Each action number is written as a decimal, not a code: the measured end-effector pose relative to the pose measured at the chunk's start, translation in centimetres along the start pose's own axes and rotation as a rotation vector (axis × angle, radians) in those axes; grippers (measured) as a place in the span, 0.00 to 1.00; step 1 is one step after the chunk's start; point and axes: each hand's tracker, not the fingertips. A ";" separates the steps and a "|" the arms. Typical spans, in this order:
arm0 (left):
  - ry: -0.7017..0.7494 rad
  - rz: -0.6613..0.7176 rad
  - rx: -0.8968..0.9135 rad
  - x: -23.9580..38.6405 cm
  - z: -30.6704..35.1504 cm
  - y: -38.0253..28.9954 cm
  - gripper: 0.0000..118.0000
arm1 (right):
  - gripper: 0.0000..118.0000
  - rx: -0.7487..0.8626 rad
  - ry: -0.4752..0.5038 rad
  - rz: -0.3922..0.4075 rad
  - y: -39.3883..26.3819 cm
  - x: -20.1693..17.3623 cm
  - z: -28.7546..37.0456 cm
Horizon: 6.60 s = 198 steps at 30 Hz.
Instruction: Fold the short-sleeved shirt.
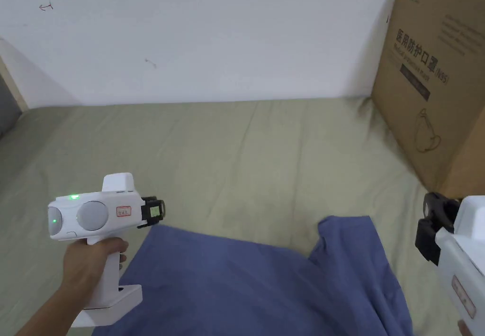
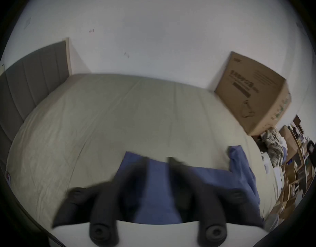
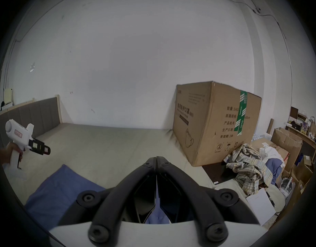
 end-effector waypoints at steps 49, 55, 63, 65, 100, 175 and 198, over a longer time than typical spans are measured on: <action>-0.008 -0.102 0.022 -1.3 6.4 -2.3 0.00 | 0.05 -0.491 0.069 0.098 -8.8 0.6 -12.1; 0.019 -0.083 0.119 -2.3 11.9 0.5 0.00 | 0.05 -0.242 0.094 0.035 1.8 1.9 -6.4; 0.065 -0.102 0.374 -0.9 22.3 9.4 0.00 | 0.05 0.071 0.133 0.033 17.1 1.9 -3.2; 0.076 -0.110 0.440 -0.5 24.7 11.8 0.00 | 0.05 0.132 0.140 0.023 20.5 2.0 -2.9; 0.094 -0.029 0.470 -2.4 8.4 14.5 0.00 | 0.05 0.022 0.227 -0.084 13.4 0.0 -18.4; 0.124 -0.150 0.591 2.0 27.2 -18.1 0.00 | 0.00 0.128 0.089 0.018 -1.3 -6.4 16.2; 0.227 0.029 -0.119 -9.4 19.4 -29.1 0.76 | 0.00 0.010 0.131 -0.011 -4.5 -4.8 14.7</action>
